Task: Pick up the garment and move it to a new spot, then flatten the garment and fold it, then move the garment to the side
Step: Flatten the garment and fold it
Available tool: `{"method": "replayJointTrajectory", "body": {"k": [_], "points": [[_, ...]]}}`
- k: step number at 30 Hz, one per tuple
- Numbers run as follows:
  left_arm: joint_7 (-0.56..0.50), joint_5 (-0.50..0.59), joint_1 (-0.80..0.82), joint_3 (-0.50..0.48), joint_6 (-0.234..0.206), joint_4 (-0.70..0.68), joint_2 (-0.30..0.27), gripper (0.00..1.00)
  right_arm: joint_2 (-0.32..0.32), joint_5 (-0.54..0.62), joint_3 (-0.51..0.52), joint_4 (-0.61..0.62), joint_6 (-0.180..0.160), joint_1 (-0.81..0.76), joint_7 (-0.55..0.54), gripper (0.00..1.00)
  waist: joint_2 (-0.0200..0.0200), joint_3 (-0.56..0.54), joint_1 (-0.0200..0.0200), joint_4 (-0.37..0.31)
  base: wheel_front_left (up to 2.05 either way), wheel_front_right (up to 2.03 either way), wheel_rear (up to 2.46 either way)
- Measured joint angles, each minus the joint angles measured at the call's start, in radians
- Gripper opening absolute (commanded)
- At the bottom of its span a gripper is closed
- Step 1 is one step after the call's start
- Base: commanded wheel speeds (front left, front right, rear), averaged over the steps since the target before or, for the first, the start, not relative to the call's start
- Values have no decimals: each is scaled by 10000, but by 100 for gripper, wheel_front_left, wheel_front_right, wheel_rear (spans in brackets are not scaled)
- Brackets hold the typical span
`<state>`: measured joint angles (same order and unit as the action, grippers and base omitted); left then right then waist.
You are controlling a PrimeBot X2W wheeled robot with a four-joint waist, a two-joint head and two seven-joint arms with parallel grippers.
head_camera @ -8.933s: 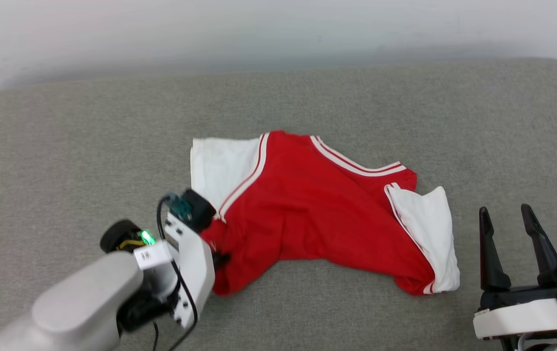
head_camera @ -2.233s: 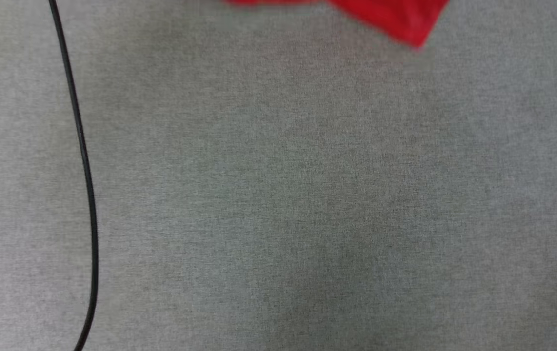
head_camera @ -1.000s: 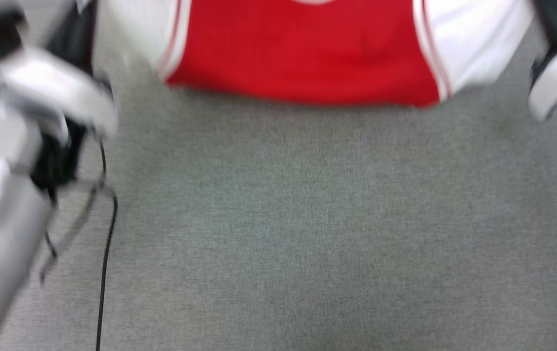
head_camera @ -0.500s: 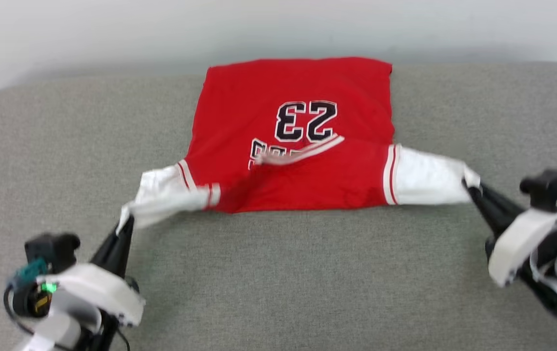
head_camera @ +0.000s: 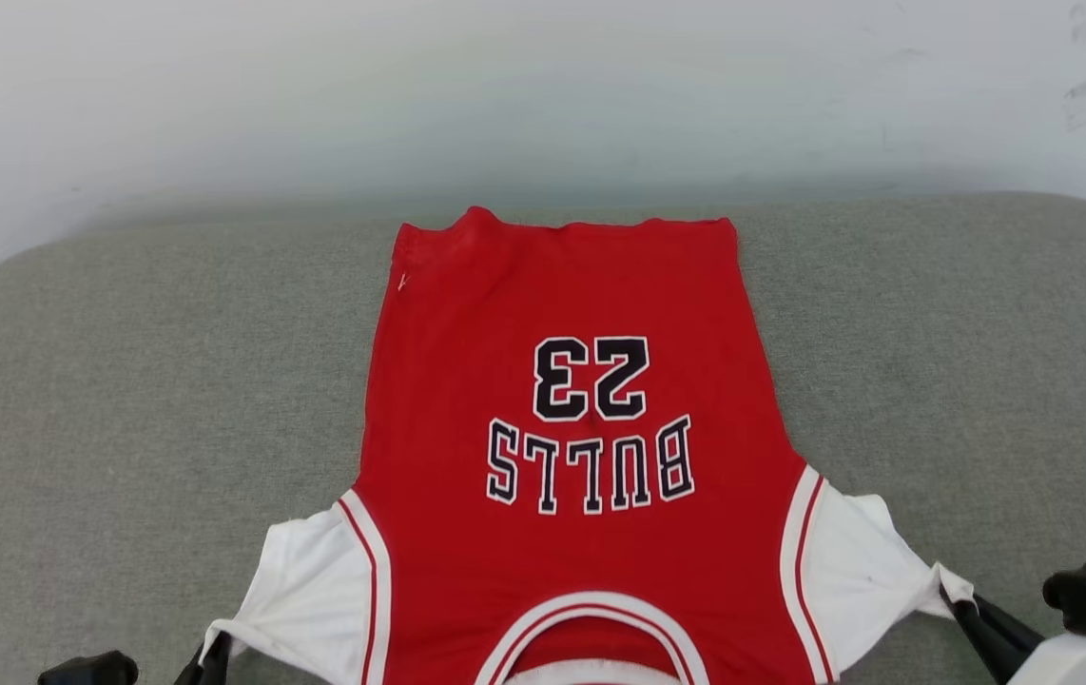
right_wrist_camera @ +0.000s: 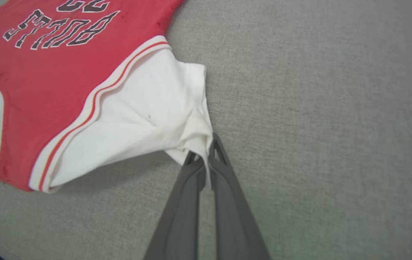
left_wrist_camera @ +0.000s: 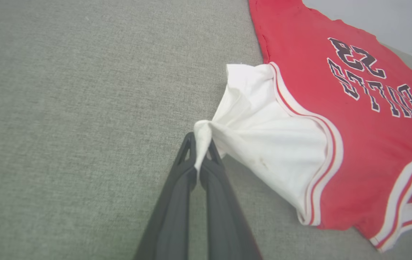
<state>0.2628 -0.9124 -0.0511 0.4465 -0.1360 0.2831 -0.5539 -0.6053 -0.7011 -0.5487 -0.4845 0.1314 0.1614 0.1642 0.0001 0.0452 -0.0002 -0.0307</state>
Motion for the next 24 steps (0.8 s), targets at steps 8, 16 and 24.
{"method": "replayJointTrajectory", "body": {"k": [8, 16, 24], "points": [[0, 303, -933, -485, 4, 90, 422, 0, 134, 69, 955, 426, 2, -1967, -257, 0, 0, -274, 1, 197, 0, 0, 0], [0, 662, -1034, -656, 104, 84, 679, 0, 445, 539, 1965, 1058, 2, -2641, -610, 31, 0, -272, 1, 259, 0, 0, 0], [0, 1189, -627, -752, 46, -414, 986, 0, 715, 1168, 3475, 1900, 0, -1789, -769, 100, 0, 120, 3, 379, 0, 0, 0]]}}
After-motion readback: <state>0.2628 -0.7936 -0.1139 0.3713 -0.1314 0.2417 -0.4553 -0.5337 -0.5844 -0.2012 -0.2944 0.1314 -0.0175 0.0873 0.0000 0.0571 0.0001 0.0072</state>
